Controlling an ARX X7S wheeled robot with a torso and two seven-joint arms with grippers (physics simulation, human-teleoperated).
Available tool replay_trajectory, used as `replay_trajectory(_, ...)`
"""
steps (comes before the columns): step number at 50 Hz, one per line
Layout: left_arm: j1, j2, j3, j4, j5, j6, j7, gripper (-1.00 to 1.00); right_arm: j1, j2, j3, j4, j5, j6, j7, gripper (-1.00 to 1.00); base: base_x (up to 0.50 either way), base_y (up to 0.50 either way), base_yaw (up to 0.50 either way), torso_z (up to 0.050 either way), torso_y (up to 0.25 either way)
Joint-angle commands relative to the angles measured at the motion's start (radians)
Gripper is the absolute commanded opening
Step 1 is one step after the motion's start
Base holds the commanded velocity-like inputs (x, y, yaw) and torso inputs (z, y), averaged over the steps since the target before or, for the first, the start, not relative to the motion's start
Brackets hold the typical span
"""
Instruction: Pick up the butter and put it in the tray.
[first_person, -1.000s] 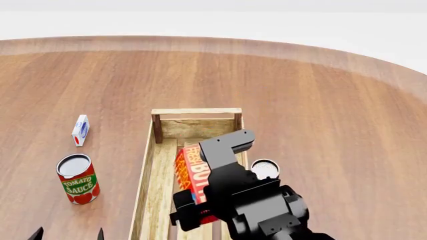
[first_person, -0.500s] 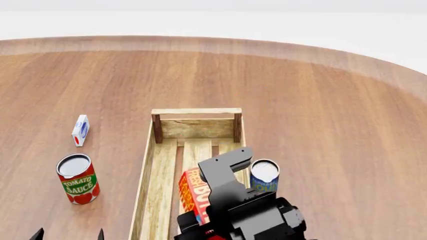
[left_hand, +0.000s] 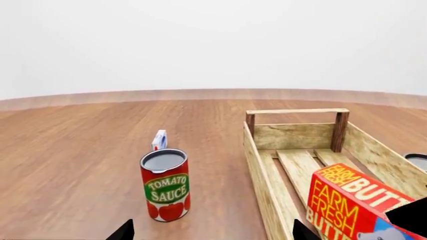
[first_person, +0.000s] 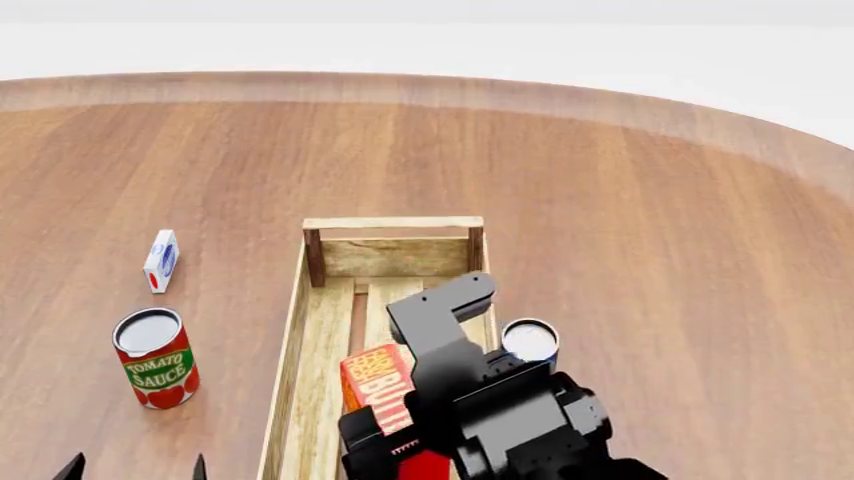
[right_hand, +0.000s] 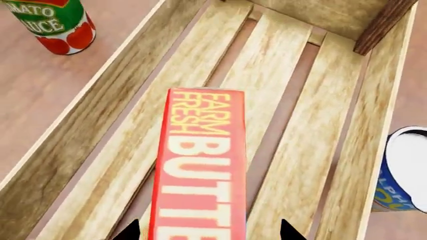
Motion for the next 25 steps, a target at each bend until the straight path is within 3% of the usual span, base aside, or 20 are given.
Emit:
replay_trajectory(1,-0.001,-0.002,-0.002,-0.004,-0.008,0.005,-0.002,1.00,0.114,0.059,0.028,-0.096,0.058,-0.005,-0.026,1.00,0.00,0.00,0.00,0.000,0.000)
replay_trajectory(3,-0.002,-0.001,-0.002,-0.006,-0.010,0.007,-0.001,1.00,0.129,0.146,0.051,-0.258,0.090,0.026,0.062,1.00,0.00,0.00,0.00,0.000,0.000)
replay_trajectory(7,-0.004,-0.001,0.001,-0.005,-0.011,0.005,-0.001,1.00,0.132,0.206,0.067,-0.357,0.105,0.024,0.085,1.00,0.00,0.00,0.00,0.000,0.000)
replay_trajectory(15,-0.010,-0.003,0.004,-0.001,-0.010,-0.002,-0.004,1.00,0.128,0.184,0.070,-0.279,0.091,-0.013,0.033,1.00,0.00,0.00,0.00,0.000,0.000)
replay_trajectory(19,-0.010,-0.007,0.004,0.007,-0.013,-0.006,-0.006,1.00,0.115,0.222,0.086,-0.345,0.101,-0.035,0.037,1.00,0.00,0.00,0.00,0.000,0.000)
replay_trajectory(22,-0.006,-0.013,-0.001,0.020,-0.020,-0.007,-0.008,1.00,0.059,0.355,0.156,-0.593,0.136,-0.131,0.161,1.00,0.00,0.00,0.00,0.000,0.000)
replay_trajectory(25,-0.007,-0.016,-0.007,0.028,-0.025,-0.006,-0.010,1.00,-0.065,0.479,0.211,-0.837,0.037,-0.378,0.377,1.00,0.00,0.00,0.00,0.000,0.000)
